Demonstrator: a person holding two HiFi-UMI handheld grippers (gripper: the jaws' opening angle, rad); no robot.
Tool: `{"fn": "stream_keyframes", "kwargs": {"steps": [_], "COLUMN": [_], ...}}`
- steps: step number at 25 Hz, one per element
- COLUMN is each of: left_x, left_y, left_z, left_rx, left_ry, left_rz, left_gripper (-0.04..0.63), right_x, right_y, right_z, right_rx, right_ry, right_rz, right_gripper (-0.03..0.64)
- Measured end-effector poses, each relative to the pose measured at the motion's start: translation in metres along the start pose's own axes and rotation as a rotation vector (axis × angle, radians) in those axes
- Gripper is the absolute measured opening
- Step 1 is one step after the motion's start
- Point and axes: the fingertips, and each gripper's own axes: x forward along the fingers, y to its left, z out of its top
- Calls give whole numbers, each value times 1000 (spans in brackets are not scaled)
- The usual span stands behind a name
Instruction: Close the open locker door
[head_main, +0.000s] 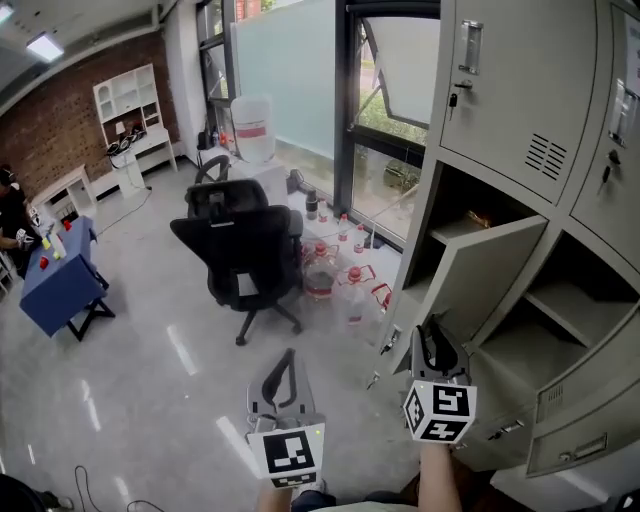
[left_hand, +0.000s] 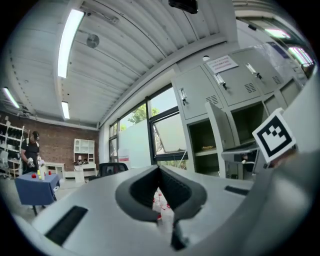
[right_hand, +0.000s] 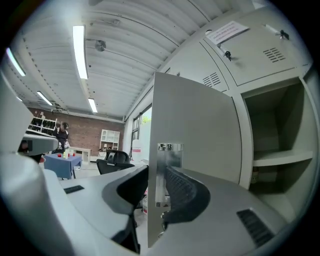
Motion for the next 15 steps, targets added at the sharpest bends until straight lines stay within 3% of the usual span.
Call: {"fn": "stream_keyframes", "kwargs": {"steps": [9,15], "left_x": [71,98], "left_y": [31,36], "left_z": [-9,-17], "left_rx": [3,-3], "left_ry": [-61,-69], "left_rz": [-157,-237], "left_gripper": [2,2], "right_x": [44,69], "right_y": [5,5], "right_z": [3,4], "right_rx": [1,-2], "right_ry": [-29,-20], "right_rz": [-143,-193], "right_gripper": [123,121]}}
